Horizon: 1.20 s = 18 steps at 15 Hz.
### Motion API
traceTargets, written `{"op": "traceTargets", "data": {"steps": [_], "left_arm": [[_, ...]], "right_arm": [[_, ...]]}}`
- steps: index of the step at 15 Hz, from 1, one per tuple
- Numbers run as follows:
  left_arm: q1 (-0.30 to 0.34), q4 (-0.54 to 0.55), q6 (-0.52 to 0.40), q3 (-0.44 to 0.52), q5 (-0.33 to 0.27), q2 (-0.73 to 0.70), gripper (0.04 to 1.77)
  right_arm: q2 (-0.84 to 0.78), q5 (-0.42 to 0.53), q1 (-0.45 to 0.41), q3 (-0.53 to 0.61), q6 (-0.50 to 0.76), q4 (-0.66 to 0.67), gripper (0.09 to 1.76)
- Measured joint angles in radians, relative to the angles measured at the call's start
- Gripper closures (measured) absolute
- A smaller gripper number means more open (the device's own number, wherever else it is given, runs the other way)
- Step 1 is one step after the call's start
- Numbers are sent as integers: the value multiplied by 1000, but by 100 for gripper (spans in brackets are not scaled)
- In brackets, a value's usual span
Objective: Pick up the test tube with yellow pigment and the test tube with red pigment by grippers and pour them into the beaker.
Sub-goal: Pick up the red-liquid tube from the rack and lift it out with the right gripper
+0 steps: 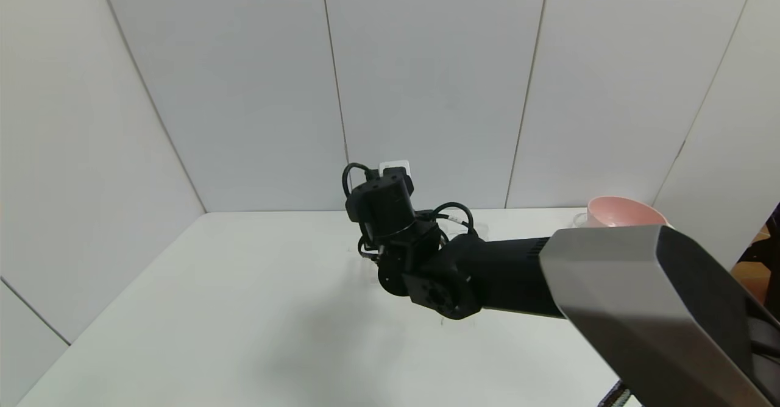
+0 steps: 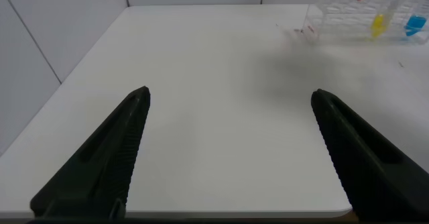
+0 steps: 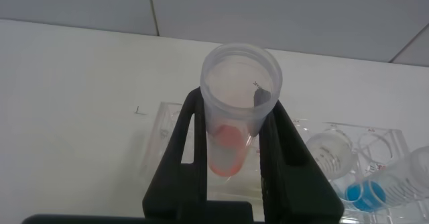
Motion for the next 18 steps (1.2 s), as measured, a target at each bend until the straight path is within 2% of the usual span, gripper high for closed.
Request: {"op": "traceTargets", "data": {"steps": [4,8,12,14,18], "left_arm": [[0,0,0,0,0,0,9],[0,0,0,0,0,0,9],[0,0,0,0,0,0,9],[0,0,0,0,0,0,9],[0,0,0,0,0,0,9]], "right_arm": [[-77,2,6,53,0,26,134],[-190,74,16,249,0,19,134],[-393,270,14,521,-2,9,134],[-502,387,-14,647,-20,-12,134],[-709,684,-186,876,-202,-69,134]]}}
